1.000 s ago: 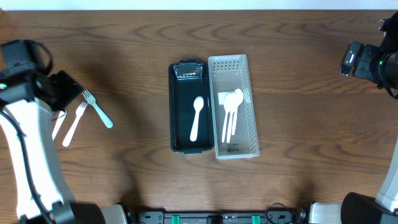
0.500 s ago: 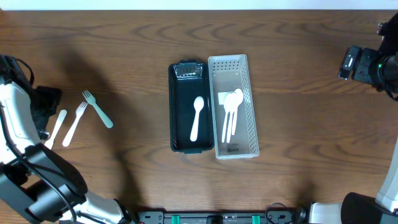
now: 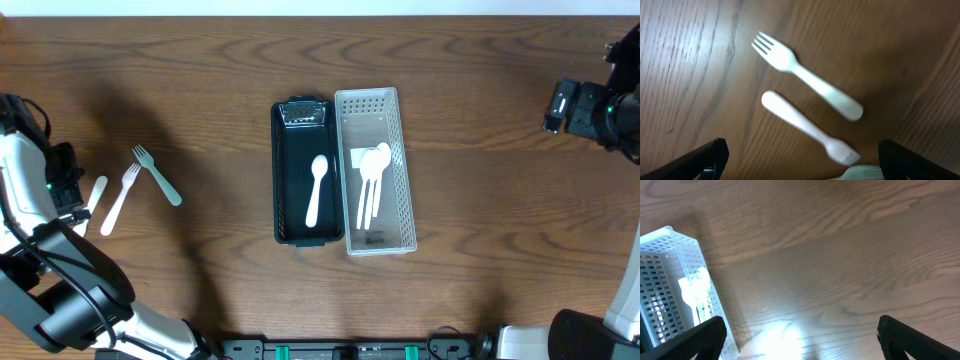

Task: Pack container
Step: 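Move the left gripper back to the white forks and grasp one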

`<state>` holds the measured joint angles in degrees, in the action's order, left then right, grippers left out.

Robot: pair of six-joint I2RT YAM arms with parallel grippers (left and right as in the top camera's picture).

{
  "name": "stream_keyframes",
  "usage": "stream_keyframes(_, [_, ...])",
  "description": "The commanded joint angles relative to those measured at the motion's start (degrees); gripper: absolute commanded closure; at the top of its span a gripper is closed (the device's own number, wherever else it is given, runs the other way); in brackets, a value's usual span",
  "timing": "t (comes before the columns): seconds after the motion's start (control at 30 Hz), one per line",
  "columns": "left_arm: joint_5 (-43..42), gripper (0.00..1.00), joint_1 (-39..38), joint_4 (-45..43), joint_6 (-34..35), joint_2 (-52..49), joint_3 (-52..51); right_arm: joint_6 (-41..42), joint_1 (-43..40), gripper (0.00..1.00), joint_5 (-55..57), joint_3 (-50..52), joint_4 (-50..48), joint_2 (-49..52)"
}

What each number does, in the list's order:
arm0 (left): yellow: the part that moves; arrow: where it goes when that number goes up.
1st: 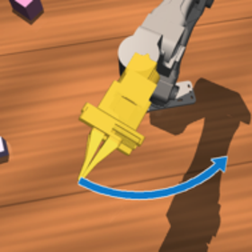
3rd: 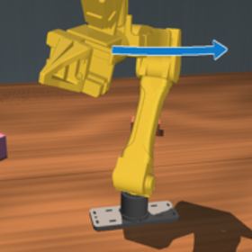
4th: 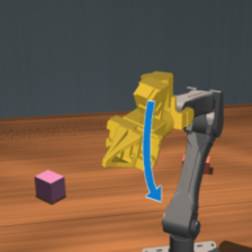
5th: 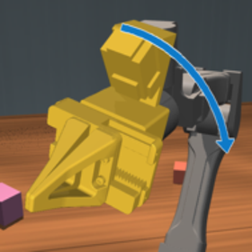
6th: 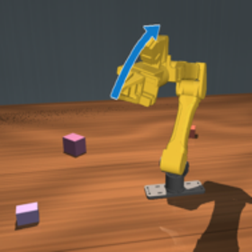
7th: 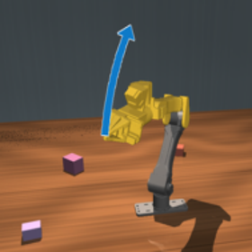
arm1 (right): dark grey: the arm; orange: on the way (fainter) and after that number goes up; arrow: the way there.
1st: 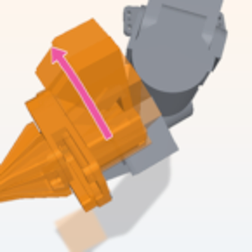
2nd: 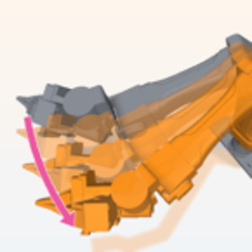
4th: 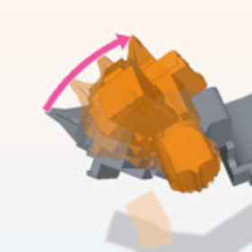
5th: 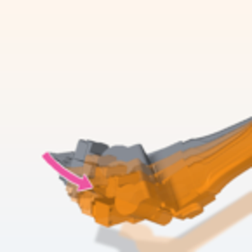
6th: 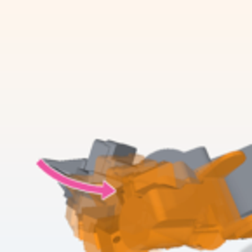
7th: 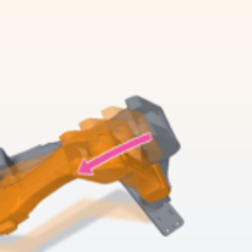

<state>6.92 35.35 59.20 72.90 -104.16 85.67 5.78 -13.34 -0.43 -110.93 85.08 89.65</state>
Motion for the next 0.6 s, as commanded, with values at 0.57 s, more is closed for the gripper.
stream_keyframes(0.57, [2.6,0.02,5.4,-12.9,4.4,-1.4,-13.7,-0.7,-0.5,0.01,0.2,0.1,1.5,0.0])
